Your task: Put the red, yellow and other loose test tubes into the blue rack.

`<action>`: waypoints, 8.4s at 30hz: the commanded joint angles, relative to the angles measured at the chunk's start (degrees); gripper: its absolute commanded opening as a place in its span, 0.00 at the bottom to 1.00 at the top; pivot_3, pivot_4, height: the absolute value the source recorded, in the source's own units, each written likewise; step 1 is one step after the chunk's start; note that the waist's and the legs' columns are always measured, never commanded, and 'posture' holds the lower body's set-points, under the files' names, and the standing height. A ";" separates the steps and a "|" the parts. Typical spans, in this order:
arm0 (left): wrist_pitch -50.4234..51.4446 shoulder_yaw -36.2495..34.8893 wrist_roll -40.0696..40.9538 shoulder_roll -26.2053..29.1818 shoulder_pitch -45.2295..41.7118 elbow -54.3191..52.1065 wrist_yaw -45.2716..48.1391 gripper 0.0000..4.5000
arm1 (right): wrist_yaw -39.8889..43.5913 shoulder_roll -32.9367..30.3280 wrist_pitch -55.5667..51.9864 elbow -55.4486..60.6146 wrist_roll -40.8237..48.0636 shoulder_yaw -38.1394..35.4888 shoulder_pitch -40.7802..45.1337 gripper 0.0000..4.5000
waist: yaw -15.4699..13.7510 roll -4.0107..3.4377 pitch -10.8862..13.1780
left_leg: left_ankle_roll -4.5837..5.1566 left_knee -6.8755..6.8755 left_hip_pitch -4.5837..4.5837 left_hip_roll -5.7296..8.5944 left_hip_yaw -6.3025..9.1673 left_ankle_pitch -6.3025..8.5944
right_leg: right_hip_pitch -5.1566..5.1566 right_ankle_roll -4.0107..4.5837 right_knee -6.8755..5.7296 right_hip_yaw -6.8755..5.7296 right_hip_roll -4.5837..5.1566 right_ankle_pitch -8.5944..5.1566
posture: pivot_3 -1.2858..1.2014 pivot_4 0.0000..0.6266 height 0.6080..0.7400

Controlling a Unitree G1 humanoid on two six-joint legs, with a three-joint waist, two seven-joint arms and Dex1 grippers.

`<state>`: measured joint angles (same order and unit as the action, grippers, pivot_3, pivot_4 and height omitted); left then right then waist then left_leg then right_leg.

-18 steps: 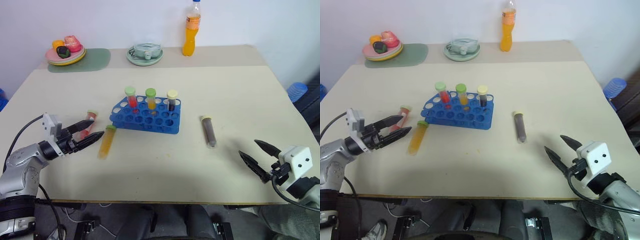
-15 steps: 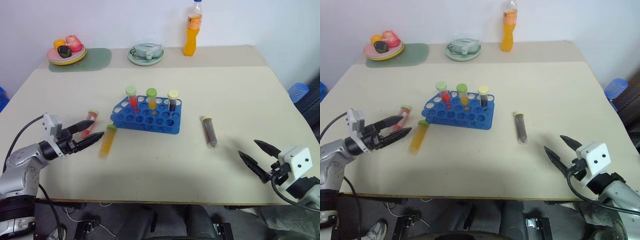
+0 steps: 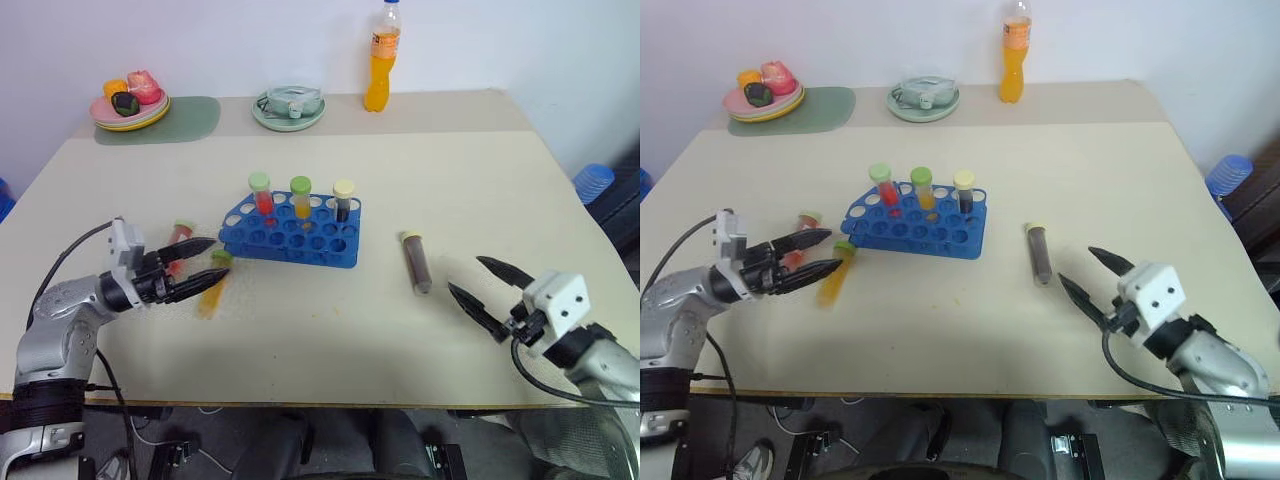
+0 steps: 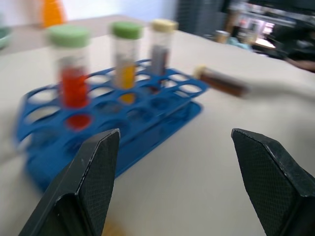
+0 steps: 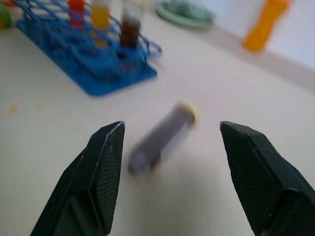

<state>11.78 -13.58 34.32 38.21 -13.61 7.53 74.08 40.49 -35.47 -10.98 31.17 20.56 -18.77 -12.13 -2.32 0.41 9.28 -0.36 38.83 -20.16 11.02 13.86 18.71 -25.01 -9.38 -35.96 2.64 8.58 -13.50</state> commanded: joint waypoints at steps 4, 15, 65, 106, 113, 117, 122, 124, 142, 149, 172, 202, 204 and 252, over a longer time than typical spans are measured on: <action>-1.81 4.07 -0.83 -2.08 -3.64 -3.92 0.80 0.82 | -7.35 -7.98 -28.58 2.62 4.74 5.56 13.77 0.71 | -0.08 0.04 0.03 | 0.01 0.01 -0.13 -0.02 -0.01 0.01 | -0.09 0.01 0.07 0.01 0.00 0.01 | 0.52 0.24 1.00; 0.30 6.34 0.57 -4.21 -5.11 -7.60 0.15 0.82 | -16.90 -4.42 -74.93 -10.63 6.26 17.30 50.97 0.71 | -0.08 0.05 0.06 | 0.00 -0.18 -0.37 -0.36 -0.42 0.01 | -0.40 0.28 0.53 0.03 -0.12 0.29 | 0.52 0.24 1.00; 1.97 4.27 1.90 -4.63 -0.89 -10.89 -4.43 0.84 | -2.37 -8.58 -45.66 -7.00 10.65 19.81 43.50 0.18 | 0.03 0.11 0.08 | 0.37 -0.01 -0.36 -0.55 -1.33 0.23 | -0.42 -0.11 0.99 -0.11 -0.05 0.92 | 0.52 0.24 1.00; -4.65 -4.45 1.38 -2.48 7.73 -7.13 -5.19 0.84 | -2.45 31.01 19.19 -42.96 -7.38 27.79 39.90 0.18 | 2.75 0.03 0.13 | -0.17 -0.84 0.66 -1.87 -2.56 0.48 | -0.63 0.61 0.93 -0.05 -1.00 1.32 | 0.52 0.24 1.00; -4.96 -4.70 1.22 -2.85 8.33 -7.00 -5.31 0.84 | -1.45 32.63 21.09 -46.08 -8.58 29.19 40.79 0.18 | 3.10 0.03 0.13 | -0.17 -0.86 0.69 -1.89 -2.58 0.49 | -0.64 0.62 0.92 -0.05 -1.01 1.33 | 0.52 0.24 1.00; -5.18 -4.60 1.18 -3.10 8.54 -6.99 -5.48 0.84 | -1.00 33.20 21.81 -47.43 -9.07 29.61 41.33 0.18 | 3.09 0.03 0.13 | -0.18 -0.87 0.69 -1.91 -2.60 0.50 | -0.64 0.63 0.92 -0.05 -1.03 1.33 | 0.52 0.24 1.00; -5.74 -4.36 1.02 -3.39 8.43 -6.77 -5.59 0.84 | -0.63 33.74 22.73 -49.09 -9.46 30.06 42.01 0.18 | 3.12 0.02 0.13 | -0.18 -0.87 0.70 -1.92 -2.63 0.51 | -0.65 0.64 0.92 -0.05 -1.03 1.34 | 0.52 0.24 1.00; -5.89 -4.20 0.98 -3.49 8.17 -6.66 -5.68 0.84 | -0.67 34.05 23.47 -50.49 -9.70 29.93 42.40 0.18 | 3.14 0.03 0.12 | -0.18 -0.87 0.70 -1.92 -2.64 0.51 | -0.66 0.64 0.92 -0.05 -1.04 1.34 | 0.52 0.24 1.00; -2.75 -4.71 2.85 -4.75 7.33 -7.95 -9.26 0.84 | -0.17 31.05 24.81 -45.89 -10.18 27.52 38.91 0.92 | 2.99 0.02 0.12 | -0.20 -0.89 0.68 -1.97 -2.72 0.54 | -0.75 0.67 0.91 -0.05 -1.07 1.36 | 0.52 0.24 1.00; 9.40 -7.73 2.42 -3.80 11.55 -18.70 -27.71 0.84 | 2.66 20.91 17.05 -32.56 -8.88 25.95 32.60 0.92 | 2.94 0.03 0.12 | -0.18 -0.89 0.67 -1.97 -2.74 0.56 | -0.75 0.68 0.92 -0.04 -1.05 1.36 | 0.52 0.24 1.00; 80.72 -1.11 30.41 18.15 -12.76 -21.79 -71.37 0.84 | 18.23 -5.45 2.80 -8.27 4.58 14.85 17.49 0.92 | 1.63 0.35 0.39 | -0.12 -0.81 0.75 -2.02 -2.89 0.71 | -0.61 0.66 1.04 -0.04 -1.06 1.36 | 0.52 0.24 1.00; 80.72 8.62 50.01 13.14 -21.39 -3.91 -106.41 0.17 | 18.76 -5.80 2.21 -5.46 7.08 14.93 18.05 0.93 | 1.66 0.41 0.41 | -0.14 -0.71 0.77 -2.01 -2.93 0.70 | -0.64 0.65 0.93 -0.02 -1.04 1.37 | 0.52 0.24 1.00; 80.66 5.16 52.63 16.91 -17.50 -12.44 -98.09 0.17 | 18.85 -5.23 2.35 -6.63 6.95 15.72 19.43 0.93 | 2.00 0.45 0.43 | -0.14 -0.71 0.76 -2.01 -2.99 0.70 | -0.71 0.65 0.90 0.01 -1.05 1.37 | 0.52 0.24 1.00; -30.98 16.64 -19.59 -24.49 -3.39 2.29 -35.30 0.17 | 11.52 -9.25 -8.14 1.33 10.26 7.51 16.93 0.93 | -0.15 0.45 0.33 | 0.12 -0.60 0.74 -2.63 -3.74 0.86 | -0.36 0.81 1.97 0.00 -1.44 2.04 | 0.52 0.24 1.00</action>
<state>-19.45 1.65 15.20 14.24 -17.19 10.15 37.98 52.11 -43.94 -19.39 30.11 30.09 -9.86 4.67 -2.47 0.87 9.61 -0.24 38.23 -19.42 8.39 10.12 19.57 -25.37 -8.58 -33.99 2.64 7.13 -11.46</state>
